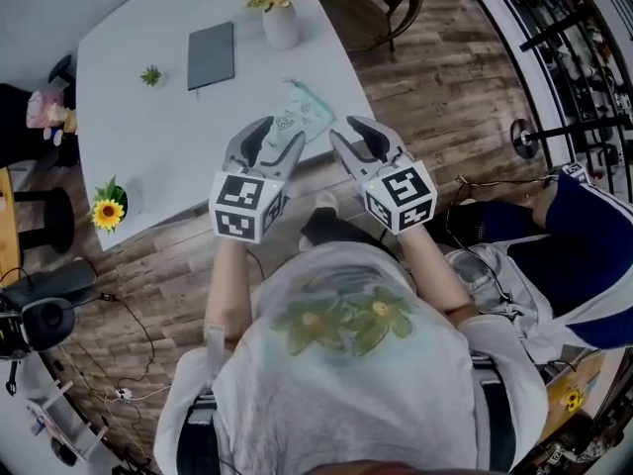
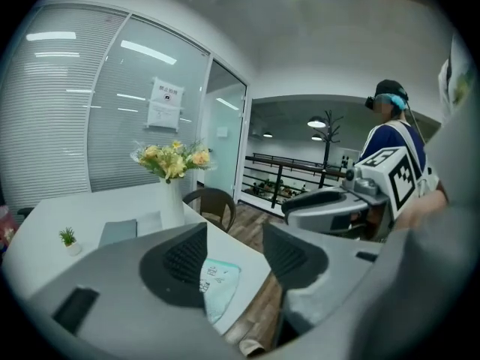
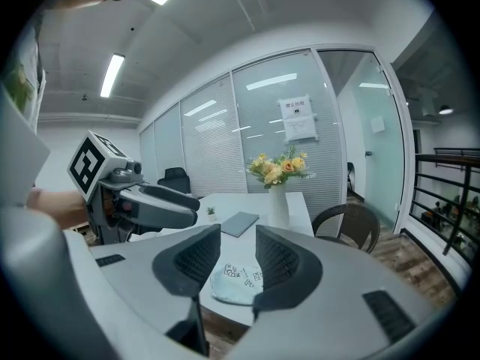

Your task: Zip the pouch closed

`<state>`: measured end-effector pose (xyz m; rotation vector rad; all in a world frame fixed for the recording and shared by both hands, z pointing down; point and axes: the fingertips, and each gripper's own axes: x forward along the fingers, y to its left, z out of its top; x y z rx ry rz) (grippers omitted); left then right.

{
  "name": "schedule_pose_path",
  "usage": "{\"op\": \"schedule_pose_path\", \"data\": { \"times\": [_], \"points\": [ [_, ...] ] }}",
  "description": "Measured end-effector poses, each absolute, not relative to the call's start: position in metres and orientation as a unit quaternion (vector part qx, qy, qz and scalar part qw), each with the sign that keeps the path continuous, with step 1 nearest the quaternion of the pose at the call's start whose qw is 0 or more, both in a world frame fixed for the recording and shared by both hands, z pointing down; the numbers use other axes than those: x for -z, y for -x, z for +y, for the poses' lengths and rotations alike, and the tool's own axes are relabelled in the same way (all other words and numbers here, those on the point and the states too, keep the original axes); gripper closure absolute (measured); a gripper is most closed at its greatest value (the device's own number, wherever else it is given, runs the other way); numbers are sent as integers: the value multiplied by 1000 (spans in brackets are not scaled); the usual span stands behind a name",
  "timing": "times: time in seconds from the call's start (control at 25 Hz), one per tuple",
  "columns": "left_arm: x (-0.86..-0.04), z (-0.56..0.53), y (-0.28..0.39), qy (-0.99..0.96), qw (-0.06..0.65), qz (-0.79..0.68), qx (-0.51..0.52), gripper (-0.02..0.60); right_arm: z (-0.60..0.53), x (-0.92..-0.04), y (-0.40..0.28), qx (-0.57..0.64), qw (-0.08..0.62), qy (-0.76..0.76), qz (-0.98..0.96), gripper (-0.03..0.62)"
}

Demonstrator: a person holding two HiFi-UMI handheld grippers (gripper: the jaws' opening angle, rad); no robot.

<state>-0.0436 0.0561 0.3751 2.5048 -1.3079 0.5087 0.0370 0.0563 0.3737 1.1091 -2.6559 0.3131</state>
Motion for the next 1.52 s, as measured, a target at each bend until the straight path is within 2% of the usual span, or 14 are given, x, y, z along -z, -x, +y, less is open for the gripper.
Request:
{"op": "schedule_pose_path", "data": {
  "times": [0.76,1.52],
  "points": [
    [-416,-9,69,-837,109,-452,-287,370,-17,-413,-50,-100,169,-332,-923,456],
    [-511,-78,78,-838,140,-353,-391,370,-76,-479,-23,-135,240,-305,-912,456]
  ]
}}
